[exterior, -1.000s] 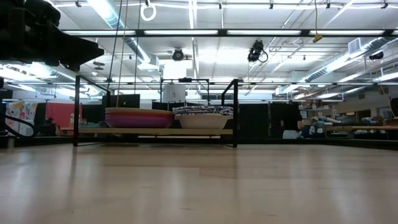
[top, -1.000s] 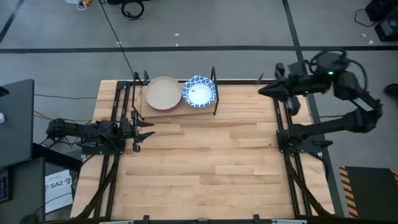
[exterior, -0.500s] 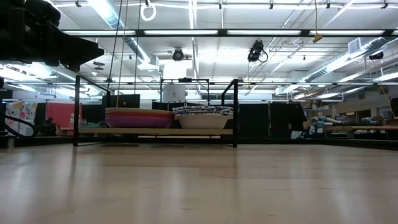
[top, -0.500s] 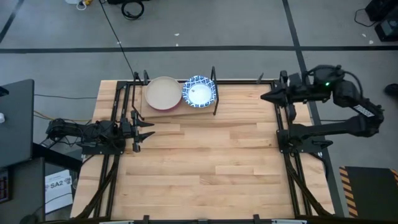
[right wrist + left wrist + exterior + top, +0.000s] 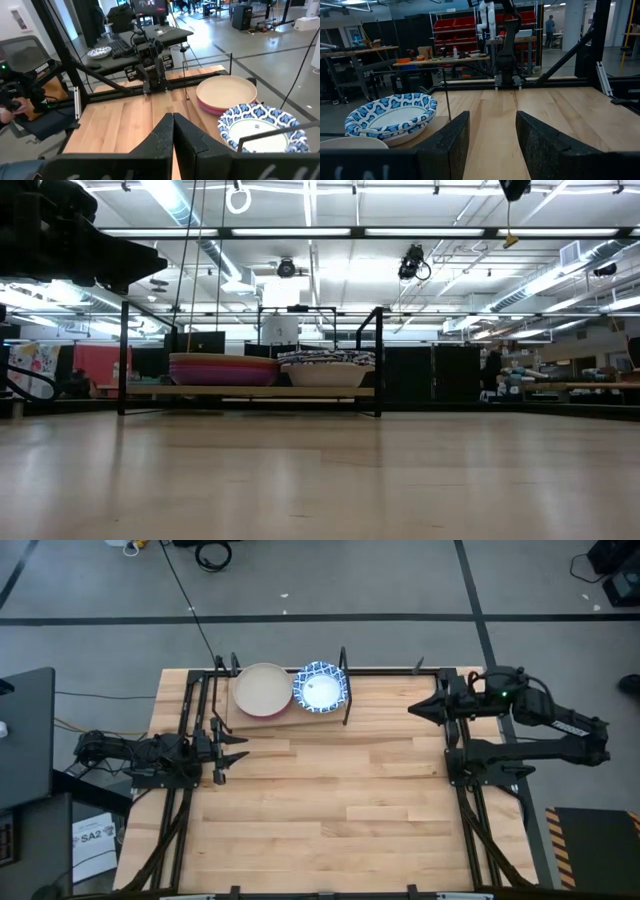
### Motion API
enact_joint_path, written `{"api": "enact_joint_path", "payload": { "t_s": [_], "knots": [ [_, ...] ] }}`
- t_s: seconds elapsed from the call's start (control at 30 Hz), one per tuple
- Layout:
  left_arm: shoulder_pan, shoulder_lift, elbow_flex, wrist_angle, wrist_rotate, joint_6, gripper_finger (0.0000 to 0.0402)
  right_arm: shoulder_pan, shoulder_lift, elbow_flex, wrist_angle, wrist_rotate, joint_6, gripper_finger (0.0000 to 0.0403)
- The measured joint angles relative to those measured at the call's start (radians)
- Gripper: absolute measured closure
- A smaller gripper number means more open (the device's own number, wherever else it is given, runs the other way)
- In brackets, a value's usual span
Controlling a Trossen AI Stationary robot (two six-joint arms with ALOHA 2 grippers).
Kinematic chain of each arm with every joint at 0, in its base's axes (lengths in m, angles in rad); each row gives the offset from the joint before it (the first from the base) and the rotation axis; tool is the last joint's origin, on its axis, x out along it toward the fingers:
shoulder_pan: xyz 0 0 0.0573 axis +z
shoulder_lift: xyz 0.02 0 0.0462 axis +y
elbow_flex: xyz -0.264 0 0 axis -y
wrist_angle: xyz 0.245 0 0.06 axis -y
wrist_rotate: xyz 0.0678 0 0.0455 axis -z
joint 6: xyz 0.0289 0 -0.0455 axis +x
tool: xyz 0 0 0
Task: Place and stack plates onto a shelf
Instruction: Return to Home Position
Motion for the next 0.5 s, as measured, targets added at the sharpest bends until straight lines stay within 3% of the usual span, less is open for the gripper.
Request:
{"api": "enact_joint_path", "payload": {
  "t_s": [0.5],
  "knots": [
    [0.0,0.0,0.0,0.0,0.0,0.0,0.0235,0.0,-0.179,-0.258,0.144,-0.001,0.066,0.0389]
  ]
}}
